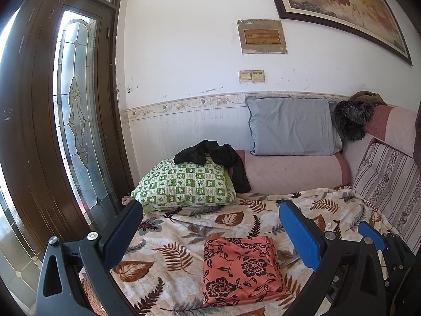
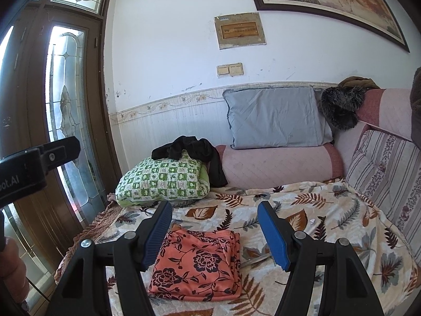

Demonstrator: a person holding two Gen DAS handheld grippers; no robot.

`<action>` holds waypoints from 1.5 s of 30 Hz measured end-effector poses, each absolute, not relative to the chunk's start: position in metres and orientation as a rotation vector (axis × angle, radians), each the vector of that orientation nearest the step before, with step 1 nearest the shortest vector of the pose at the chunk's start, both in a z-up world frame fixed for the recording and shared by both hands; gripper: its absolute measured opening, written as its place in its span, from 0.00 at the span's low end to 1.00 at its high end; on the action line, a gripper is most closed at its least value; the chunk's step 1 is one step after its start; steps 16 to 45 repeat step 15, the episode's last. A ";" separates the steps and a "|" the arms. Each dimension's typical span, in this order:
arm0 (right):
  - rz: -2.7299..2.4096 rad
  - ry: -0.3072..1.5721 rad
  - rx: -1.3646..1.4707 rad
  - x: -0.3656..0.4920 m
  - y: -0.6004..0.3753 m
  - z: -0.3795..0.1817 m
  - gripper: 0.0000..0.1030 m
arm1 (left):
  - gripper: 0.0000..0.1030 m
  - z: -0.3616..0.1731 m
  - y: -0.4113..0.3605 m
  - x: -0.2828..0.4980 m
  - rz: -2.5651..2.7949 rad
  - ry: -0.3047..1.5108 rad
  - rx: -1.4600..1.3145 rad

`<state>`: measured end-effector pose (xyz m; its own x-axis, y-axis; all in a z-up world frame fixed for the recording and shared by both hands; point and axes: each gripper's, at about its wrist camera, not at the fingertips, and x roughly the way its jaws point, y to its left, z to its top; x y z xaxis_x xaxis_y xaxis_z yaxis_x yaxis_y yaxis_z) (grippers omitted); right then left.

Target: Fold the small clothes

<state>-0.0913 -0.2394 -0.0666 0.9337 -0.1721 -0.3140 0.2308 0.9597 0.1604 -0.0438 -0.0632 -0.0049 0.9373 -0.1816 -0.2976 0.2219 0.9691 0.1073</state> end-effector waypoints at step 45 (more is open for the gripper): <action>-0.207 0.352 0.194 -0.052 -0.239 -0.081 0.69 | 1.00 -0.022 -0.059 -0.005 -0.202 0.297 0.128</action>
